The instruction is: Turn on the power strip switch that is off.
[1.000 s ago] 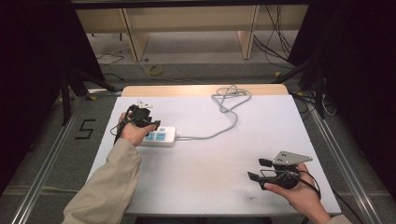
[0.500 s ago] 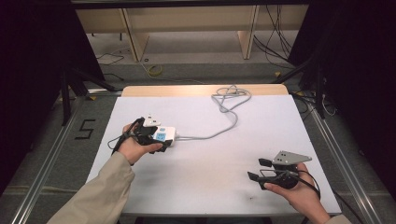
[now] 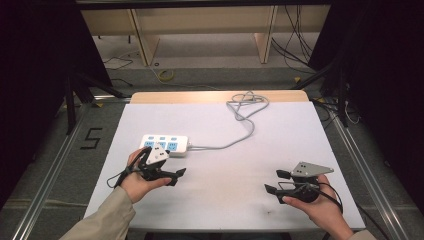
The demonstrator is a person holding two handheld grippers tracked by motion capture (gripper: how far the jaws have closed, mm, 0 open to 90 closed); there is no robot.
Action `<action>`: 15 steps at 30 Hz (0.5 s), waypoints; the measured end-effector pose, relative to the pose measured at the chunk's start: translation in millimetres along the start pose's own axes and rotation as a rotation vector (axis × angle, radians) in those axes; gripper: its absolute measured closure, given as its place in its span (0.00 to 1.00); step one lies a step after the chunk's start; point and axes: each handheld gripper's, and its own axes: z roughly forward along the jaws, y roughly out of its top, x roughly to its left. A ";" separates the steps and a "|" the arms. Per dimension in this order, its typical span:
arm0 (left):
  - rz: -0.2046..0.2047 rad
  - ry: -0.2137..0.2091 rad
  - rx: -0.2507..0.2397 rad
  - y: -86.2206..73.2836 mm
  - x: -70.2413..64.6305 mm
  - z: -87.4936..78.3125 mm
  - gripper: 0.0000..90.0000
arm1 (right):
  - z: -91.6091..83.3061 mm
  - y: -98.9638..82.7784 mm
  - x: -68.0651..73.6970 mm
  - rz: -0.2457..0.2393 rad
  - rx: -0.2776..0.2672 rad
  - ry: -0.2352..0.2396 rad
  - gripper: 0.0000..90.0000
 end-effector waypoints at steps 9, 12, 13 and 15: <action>0.030 -0.004 0.012 -17.8 -11.9 -11.4 0.19 | 0.2 0.1 0.5 -0.001 -0.001 0.000 0.34; 0.038 -0.002 0.015 -18.4 -13.2 -11.4 0.19 | 0.2 0.3 0.6 -0.003 0.000 0.000 0.34; 0.040 0.000 0.016 -18.2 -13.3 -11.1 0.19 | 0.2 0.3 0.7 -0.001 0.001 0.000 0.34; 0.042 -0.001 0.017 -17.6 -14.1 -10.4 0.19 | 0.2 0.2 0.6 -0.002 0.001 -0.001 0.34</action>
